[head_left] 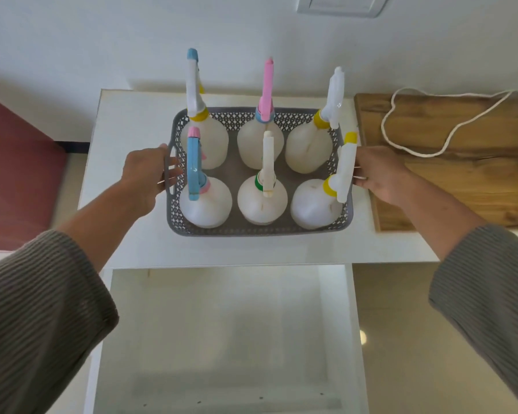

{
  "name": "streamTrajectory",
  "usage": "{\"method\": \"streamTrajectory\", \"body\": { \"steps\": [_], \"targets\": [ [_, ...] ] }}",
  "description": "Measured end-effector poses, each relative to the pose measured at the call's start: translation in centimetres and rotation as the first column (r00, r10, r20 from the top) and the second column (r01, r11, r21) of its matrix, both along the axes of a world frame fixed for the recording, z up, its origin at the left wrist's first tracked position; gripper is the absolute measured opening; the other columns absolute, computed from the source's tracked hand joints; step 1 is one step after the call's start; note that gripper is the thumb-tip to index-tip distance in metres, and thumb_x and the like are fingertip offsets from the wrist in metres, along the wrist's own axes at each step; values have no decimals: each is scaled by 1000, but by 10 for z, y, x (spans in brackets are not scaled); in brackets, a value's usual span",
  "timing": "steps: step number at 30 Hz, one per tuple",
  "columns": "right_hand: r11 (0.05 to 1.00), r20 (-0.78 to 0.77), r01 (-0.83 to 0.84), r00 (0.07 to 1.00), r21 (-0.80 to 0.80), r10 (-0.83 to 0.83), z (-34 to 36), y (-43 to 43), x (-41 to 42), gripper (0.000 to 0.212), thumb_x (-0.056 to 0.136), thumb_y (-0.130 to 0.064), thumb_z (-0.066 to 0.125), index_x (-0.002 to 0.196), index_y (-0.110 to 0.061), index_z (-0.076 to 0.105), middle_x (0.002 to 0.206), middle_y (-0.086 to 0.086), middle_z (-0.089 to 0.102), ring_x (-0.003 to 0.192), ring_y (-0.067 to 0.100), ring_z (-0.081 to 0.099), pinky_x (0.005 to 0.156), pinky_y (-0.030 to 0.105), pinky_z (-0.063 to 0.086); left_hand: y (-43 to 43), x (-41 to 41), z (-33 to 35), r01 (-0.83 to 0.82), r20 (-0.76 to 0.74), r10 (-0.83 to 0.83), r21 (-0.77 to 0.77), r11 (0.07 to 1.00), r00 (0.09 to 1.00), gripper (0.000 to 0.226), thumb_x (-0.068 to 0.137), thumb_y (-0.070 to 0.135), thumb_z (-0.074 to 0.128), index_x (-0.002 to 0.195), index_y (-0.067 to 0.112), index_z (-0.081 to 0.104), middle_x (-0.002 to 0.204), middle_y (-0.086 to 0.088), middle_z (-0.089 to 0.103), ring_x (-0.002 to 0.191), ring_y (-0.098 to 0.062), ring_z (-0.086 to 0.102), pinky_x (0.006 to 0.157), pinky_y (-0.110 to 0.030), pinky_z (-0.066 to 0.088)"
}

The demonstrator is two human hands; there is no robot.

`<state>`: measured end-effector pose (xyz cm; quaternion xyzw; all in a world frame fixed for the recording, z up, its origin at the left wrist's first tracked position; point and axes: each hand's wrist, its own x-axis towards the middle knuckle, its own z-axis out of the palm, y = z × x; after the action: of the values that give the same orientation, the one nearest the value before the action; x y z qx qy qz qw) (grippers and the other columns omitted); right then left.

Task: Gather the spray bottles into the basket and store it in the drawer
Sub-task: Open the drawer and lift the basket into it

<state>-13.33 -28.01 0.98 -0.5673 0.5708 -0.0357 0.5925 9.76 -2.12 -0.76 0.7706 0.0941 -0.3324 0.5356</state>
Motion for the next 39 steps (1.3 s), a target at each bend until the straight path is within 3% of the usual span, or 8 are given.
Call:
{"method": "streamTrajectory", "body": {
  "steps": [5,10,16,24,26,30,35,39],
  "targets": [
    [993,3,44,999,105,-44,0,-2,12,26,104,-18,44,82,-13,57,78,4,58,66,15,57,61,24,50,-5,-3,1,25,-27,-25,10,1000,999,22,101,17,50,113,4,63,77,-2,64,56,-12,62,46,-19,51],
    [983,22,36,999,181,-41,-2,-4,17,37,107,-22,34,78,-11,53,76,7,54,65,19,53,77,32,48,-11,-5,0,61,-57,-58,37,997,997,29,105,16,44,86,10,65,75,-4,66,50,-9,62,48,-18,53],
    [993,12,4,1000,117,-6,-7,-3,20,35,103,-8,32,76,-10,53,75,8,52,63,18,50,68,31,46,-6,-7,-3,26,-71,-22,56,998,997,26,102,11,43,106,6,68,83,-5,66,62,-13,56,57,-23,51],
    [989,38,31,999,143,-36,-7,13,3,12,102,-5,43,101,-5,55,82,10,56,65,18,53,62,31,46,22,-23,-1,-2,-64,4,36,999,998,28,102,13,42,93,11,68,70,0,69,83,-23,51,79,-36,44],
    [989,35,27,999,142,-33,-1,23,-6,13,102,-6,46,95,-4,57,79,9,54,64,17,51,61,30,45,32,-29,2,-14,-60,16,30,999,998,28,102,13,42,89,12,68,58,5,67,78,-21,49,78,-36,43],
    [984,41,39,998,176,-47,12,47,-25,18,98,-8,52,81,-6,57,72,7,49,61,16,46,57,27,39,58,-45,6,17,-55,-17,12,1000,998,29,103,15,42,100,11,71,90,-7,68,89,-25,47,77,-36,43],
    [964,62,124,988,237,-142,22,83,-60,23,102,-14,48,87,-6,63,75,2,52,63,13,46,55,24,40,99,-67,11,69,-106,-71,-21,997,992,31,105,21,42,103,12,71,100,-14,65,95,-26,48,83,-41,43],
    [931,70,199,971,305,-230,28,118,-91,27,104,-16,44,90,-3,62,69,2,50,57,11,43,41,17,42,133,-97,15,137,-11,-137,43,990,991,30,107,17,37,105,12,67,77,-4,64,75,-21,55,63,-22,52]
  ]
}}
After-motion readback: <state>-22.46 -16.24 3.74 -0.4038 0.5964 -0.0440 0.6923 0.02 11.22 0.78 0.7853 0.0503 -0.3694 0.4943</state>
